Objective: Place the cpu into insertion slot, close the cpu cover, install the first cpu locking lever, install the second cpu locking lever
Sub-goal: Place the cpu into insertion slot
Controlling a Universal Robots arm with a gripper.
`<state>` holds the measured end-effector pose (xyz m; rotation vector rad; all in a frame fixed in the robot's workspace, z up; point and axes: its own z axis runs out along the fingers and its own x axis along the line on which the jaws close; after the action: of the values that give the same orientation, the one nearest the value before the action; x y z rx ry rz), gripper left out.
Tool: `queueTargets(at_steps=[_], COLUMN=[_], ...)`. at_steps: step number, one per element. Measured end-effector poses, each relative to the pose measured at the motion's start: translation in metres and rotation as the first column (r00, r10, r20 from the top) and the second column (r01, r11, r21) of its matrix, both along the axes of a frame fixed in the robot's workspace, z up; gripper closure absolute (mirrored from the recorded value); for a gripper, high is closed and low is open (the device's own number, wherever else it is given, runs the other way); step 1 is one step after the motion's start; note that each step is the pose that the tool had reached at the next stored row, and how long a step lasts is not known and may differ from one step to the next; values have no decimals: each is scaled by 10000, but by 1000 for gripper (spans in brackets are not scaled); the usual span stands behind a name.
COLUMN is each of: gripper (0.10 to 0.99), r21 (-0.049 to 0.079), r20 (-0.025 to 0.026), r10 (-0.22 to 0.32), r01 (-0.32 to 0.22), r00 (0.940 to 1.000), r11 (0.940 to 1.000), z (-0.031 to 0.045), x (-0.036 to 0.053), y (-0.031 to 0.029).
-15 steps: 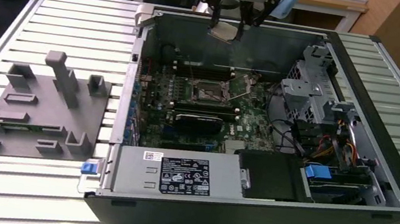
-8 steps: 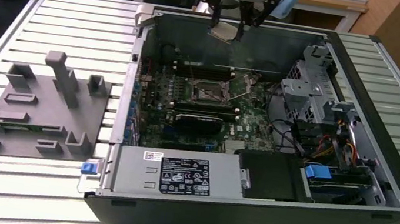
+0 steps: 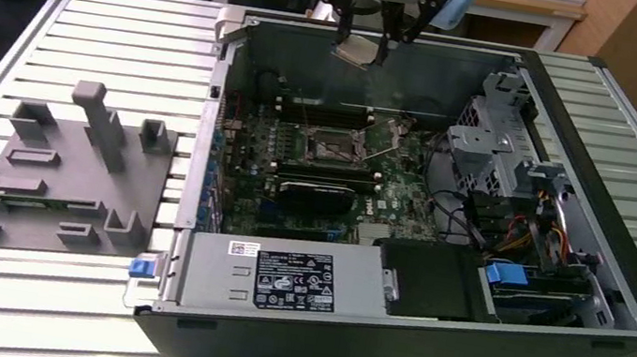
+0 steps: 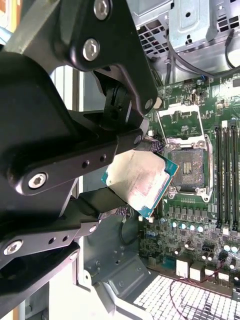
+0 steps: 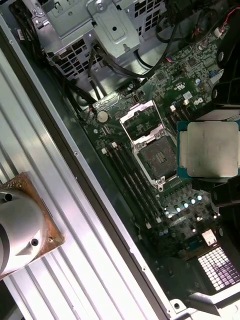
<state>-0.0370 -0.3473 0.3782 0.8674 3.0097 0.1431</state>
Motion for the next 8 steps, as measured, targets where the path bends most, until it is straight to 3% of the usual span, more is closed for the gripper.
queueTargets(at_steps=[8], gripper=[549], r21=[0], r20=[-1], r10=[-331], r01=[331], r00=[9995], r11=[9995], z=[0], x=[0], y=[0])
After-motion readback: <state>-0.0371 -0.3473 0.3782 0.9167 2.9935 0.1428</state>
